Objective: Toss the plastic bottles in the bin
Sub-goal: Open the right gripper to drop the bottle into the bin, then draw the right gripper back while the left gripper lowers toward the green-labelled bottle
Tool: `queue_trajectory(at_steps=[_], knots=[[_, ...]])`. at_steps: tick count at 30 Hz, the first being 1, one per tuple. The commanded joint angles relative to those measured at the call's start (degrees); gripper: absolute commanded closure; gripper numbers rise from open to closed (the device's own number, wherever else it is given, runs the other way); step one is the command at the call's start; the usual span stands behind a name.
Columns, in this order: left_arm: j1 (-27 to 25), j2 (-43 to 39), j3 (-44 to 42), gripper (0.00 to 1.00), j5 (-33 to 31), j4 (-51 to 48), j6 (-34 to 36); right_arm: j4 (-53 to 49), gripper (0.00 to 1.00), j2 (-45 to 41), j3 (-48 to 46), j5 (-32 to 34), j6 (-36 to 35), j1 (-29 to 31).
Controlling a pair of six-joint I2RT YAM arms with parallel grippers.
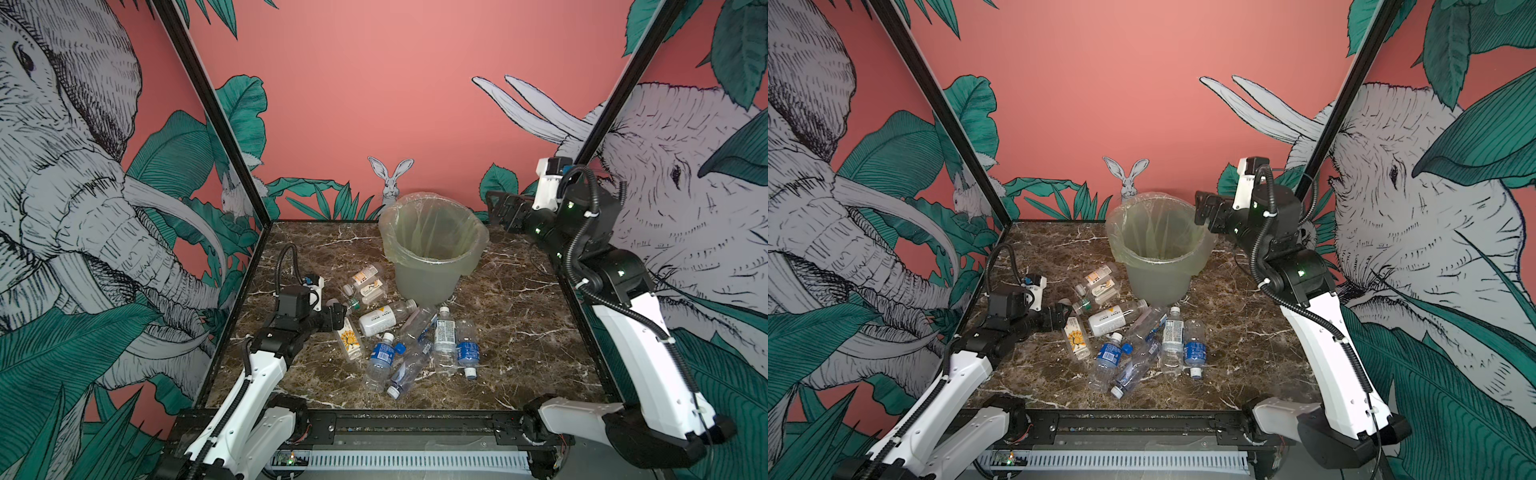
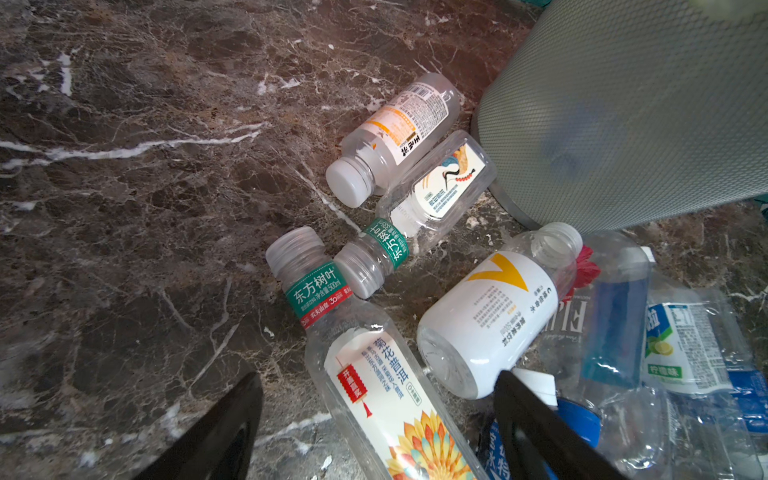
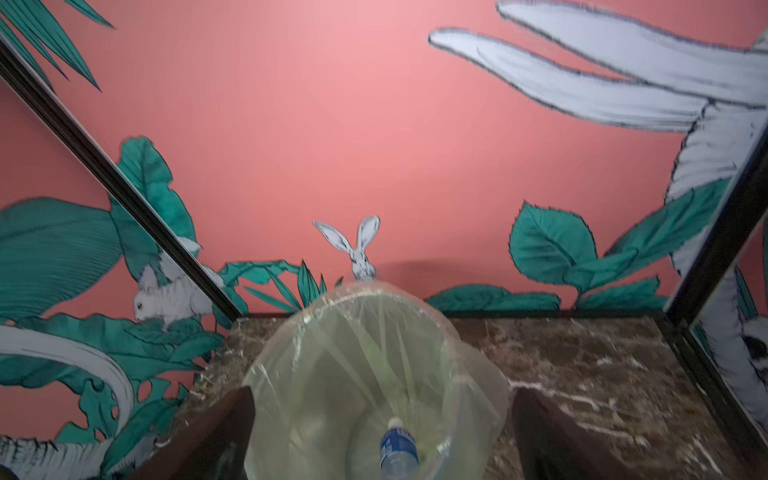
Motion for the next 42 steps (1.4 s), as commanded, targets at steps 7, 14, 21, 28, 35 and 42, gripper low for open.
queue_trajectory(at_steps=[7,14,21,28,35,42], knots=[[-7.17,-4.92,1.98,0.20,-8.88,-5.52,-5.41,-0.80,0.01,-6.51,-21.42,1.26,0.15,0.39],[-14.26,-9.04,0.83,0.06,-12.08,-1.23,-9.73,-1.79,0.01,-11.10,-38.33,2.77,3.49,0.37],[-18.80,-12.03,1.11,0.00,-18.51,-1.64,-7.43,-2.17,0.01,-14.15,-47.98,3.72,5.68,0.33],[-19.44,-5.67,4.91,0.00,-20.69,-5.54,-11.31,-1.91,0.01,-15.38,-53.46,5.08,7.15,0.40],[-20.54,4.43,10.49,0.01,-19.20,-10.01,-15.90,-0.06,0.01,-15.57,-58.40,5.29,8.55,0.38],[-20.95,10.56,13.01,0.01,-22.05,-15.42,-20.52,2.41,0.01,-18.37,-63.87,6.88,9.82,0.30]])
